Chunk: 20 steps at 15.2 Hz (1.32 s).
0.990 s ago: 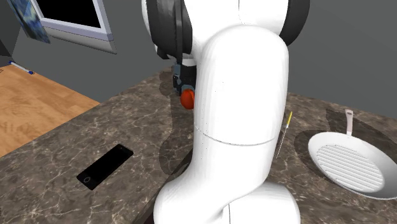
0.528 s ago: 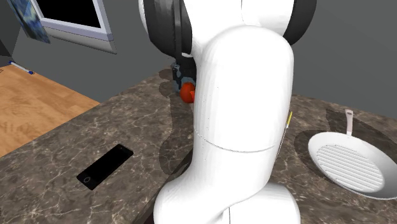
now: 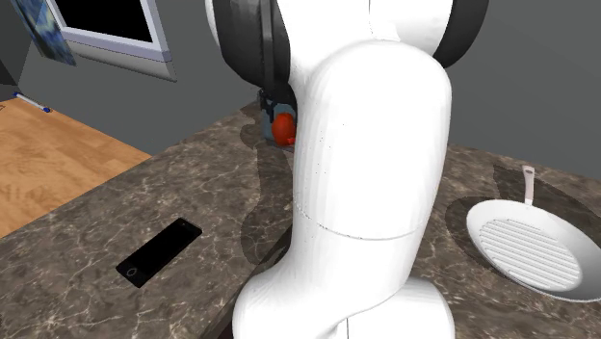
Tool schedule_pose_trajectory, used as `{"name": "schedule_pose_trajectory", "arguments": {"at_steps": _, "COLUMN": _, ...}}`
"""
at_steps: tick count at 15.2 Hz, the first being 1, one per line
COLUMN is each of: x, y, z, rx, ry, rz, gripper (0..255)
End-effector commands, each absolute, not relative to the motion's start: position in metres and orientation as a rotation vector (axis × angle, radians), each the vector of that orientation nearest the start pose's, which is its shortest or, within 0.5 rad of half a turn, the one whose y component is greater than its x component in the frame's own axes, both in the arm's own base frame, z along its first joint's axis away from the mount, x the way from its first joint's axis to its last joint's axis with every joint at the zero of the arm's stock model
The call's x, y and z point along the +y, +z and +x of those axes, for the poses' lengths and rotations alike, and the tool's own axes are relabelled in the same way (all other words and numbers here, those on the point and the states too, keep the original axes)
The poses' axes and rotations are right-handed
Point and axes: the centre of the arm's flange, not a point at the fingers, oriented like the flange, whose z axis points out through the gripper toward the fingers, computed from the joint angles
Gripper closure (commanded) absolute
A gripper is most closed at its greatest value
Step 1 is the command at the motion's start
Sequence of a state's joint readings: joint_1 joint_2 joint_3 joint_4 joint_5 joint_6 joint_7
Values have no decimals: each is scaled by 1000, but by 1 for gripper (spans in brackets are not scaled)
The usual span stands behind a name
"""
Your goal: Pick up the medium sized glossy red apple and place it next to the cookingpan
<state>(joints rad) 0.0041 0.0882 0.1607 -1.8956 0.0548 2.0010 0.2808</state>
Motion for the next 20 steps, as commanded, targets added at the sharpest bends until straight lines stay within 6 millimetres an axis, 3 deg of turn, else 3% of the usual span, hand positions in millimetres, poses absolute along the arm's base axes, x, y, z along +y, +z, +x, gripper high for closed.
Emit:
{"name": "schedule_pose_trajectory", "arguments": {"at_steps": 1, "x": 98, "y": 468, "z": 577, "rx": 214, "ry": -5, "rz": -3068, "gripper": 255}}
{"name": "schedule_pose_trajectory", "arguments": {"at_steps": 14, "x": 98, "y": 533, "z": 577, "rx": 214, "ry": -5, "rz": -3068, "gripper": 255}}
{"name": "schedule_pose_trajectory", "arguments": {"at_steps": 20, "x": 20, "y": 533, "z": 567, "rx": 214, "ry": -5, "rz": -3068, "gripper": 255}}
